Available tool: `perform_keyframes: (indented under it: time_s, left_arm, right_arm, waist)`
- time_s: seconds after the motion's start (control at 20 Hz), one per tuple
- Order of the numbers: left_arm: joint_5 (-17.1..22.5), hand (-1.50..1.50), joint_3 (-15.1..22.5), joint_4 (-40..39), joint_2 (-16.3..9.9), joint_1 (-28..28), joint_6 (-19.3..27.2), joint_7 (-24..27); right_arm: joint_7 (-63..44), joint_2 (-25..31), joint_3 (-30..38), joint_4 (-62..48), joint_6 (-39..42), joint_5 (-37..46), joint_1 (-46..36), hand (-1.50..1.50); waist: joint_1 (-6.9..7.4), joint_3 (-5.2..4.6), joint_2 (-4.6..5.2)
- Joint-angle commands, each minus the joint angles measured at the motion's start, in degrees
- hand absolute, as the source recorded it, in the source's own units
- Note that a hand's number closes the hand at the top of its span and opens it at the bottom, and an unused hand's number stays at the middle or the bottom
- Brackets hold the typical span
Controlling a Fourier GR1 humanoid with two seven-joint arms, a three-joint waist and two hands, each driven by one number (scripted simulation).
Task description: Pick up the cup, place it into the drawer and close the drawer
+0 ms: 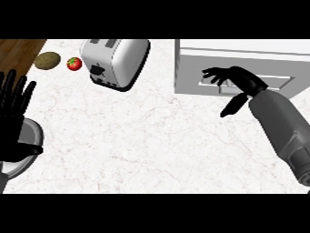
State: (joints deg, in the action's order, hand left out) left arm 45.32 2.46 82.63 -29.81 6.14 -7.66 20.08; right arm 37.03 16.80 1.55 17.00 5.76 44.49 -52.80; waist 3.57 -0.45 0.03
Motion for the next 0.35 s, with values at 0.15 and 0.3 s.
perform_keyframes:
  time_s: [0.15,0.3]
  left_arm:
    - [-1.57,-1.5,-0.03,-1.96,0.75,1.47,-0.76,1.21]
    - [-1.42,-1.5,-0.5,-1.38,-0.01,1.63,-0.95,0.56]
  right_arm:
    - [-3.47,4.71,2.27,-5.49,-0.85,0.16,-5.29,-1.5]
    - [-3.51,4.3,2.21,-6.37,-1.63,0.47,-5.28,-1.5]
  waist:
    - [0.97,0.61,2.04]
    - [1.61,0.64,2.14]
